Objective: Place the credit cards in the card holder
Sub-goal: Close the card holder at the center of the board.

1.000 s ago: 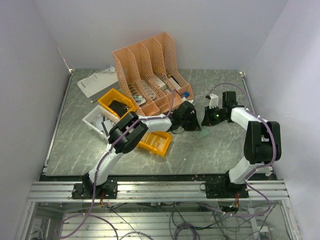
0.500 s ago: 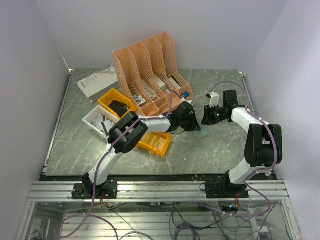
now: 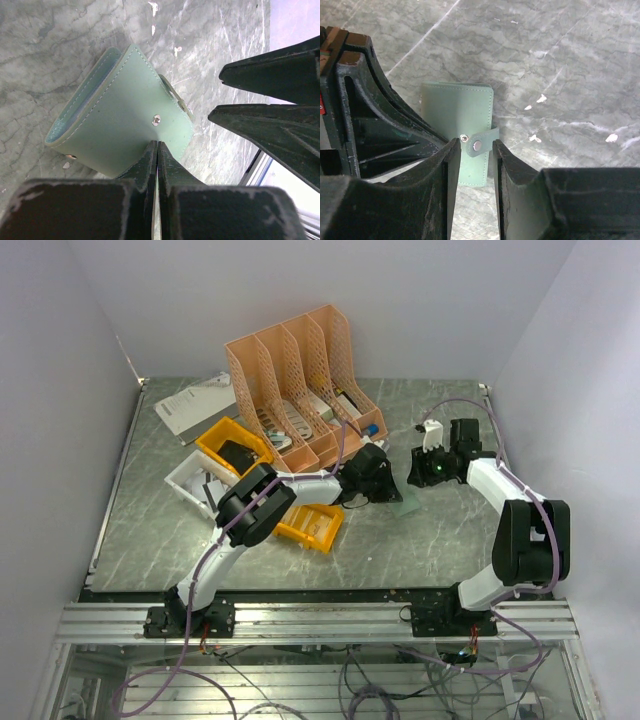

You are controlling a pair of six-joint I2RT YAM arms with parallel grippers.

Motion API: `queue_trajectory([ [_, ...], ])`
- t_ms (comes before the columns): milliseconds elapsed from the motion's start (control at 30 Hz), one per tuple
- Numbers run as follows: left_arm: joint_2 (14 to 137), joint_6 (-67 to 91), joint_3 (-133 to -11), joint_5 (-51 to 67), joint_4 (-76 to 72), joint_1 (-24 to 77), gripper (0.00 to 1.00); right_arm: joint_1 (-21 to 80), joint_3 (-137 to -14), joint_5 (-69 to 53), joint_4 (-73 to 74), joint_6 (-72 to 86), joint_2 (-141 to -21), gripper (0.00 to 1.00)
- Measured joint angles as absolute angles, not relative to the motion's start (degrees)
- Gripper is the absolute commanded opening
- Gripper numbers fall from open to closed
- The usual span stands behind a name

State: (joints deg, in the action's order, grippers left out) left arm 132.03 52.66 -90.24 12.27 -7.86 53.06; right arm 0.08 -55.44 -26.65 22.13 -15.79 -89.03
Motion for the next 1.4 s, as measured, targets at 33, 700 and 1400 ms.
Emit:
queue_trajectory([
  [33,132.0,52.7,-90.2,12.3,-7.9,53.1,0.07,0.1,-55.4,-26.5,22.1,-15.9,-89.0,0.32],
  [700,132.0,52.9,-90.2,12.3,-7.8,53.1,0.07,3.0,-55.1,-21.0,22.2,-17.0,-91.7,0.23],
  [1400,132.0,52.9,-90.2,12.3,-7.8,53.1,0.07,3.4,-54.2,-18.7,22.5,-17.7,-91.8,0.23],
])
